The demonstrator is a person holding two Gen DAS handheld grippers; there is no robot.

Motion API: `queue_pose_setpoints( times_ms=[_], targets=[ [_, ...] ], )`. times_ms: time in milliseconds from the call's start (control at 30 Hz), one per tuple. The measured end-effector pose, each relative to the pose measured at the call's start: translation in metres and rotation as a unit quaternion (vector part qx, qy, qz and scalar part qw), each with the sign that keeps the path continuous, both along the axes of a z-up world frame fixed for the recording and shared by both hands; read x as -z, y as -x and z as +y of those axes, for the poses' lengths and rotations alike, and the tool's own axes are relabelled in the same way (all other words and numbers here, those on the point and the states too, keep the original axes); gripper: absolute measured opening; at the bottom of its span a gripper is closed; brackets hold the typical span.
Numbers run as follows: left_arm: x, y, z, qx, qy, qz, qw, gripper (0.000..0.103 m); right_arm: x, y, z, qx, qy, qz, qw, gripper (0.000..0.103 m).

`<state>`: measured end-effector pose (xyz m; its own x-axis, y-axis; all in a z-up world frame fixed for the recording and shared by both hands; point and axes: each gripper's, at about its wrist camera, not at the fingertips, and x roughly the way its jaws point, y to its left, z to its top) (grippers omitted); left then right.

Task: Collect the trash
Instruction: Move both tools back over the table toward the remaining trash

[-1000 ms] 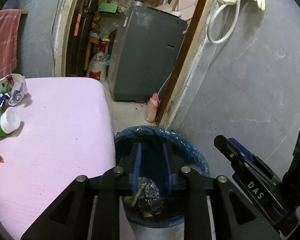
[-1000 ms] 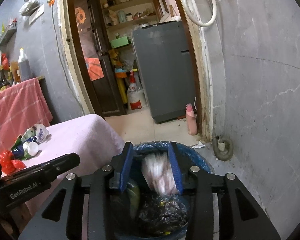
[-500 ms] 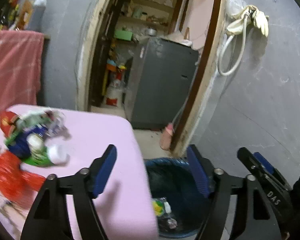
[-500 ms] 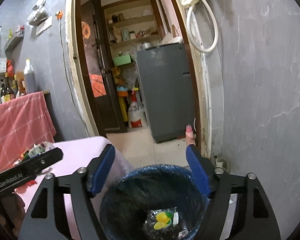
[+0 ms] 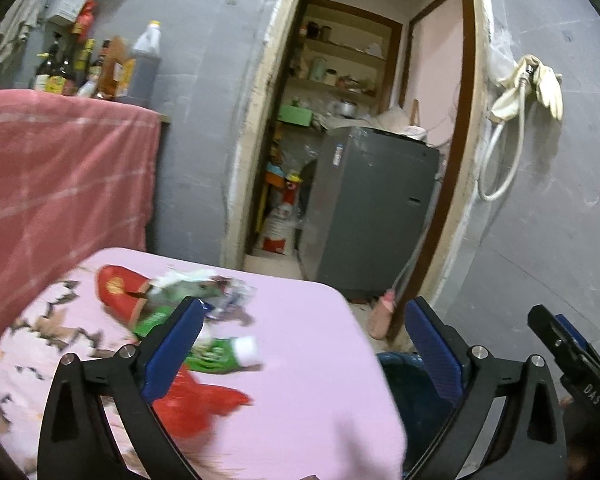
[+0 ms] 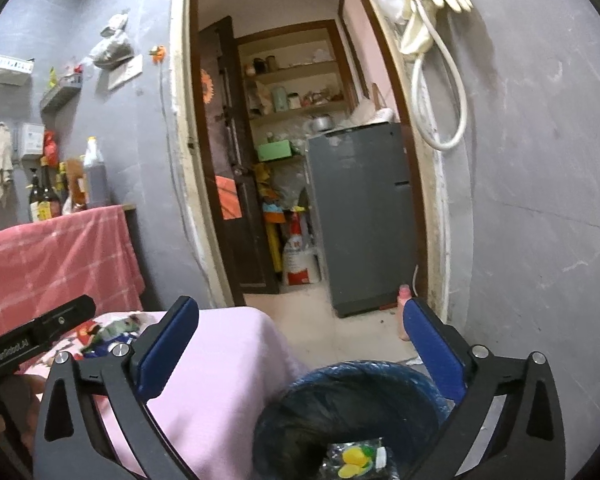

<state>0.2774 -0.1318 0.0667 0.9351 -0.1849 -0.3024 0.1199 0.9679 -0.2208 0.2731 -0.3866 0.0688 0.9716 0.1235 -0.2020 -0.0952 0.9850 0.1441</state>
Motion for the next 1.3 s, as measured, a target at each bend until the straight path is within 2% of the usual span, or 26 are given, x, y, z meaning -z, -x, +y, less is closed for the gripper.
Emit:
queue_pose_setpoints(
  times_ms=[267, 733, 1033, 1300],
  targets=[
    [0.002, 0.015, 0.053, -0.040, -0.008, 0.006, 0.9992, 0.099, -0.005, 0.004, 0.037, -0.036, 0.014, -0.004, 0.999, 0.103],
    [0.024, 0.029, 0.136, -0.105, -0.014, 0.048, 0.9932, 0.099, -0.003, -0.009, 0.102, -0.096, 0.033, 0.020, 0.995, 0.103],
    [0.042, 0.028, 0.173, -0.109, -0.021, 0.092, 0.9896, 0.099, 0.005, -0.019, 0.138, -0.135, 0.044, 0.051, 0.989, 0.103],
    [0.058, 0.021, 0.185, -0.097, -0.029, 0.127, 0.9867, 0.099, 0.021, -0.032, 0.169, -0.175, 0.058, 0.094, 0.978, 0.103]
  ],
)
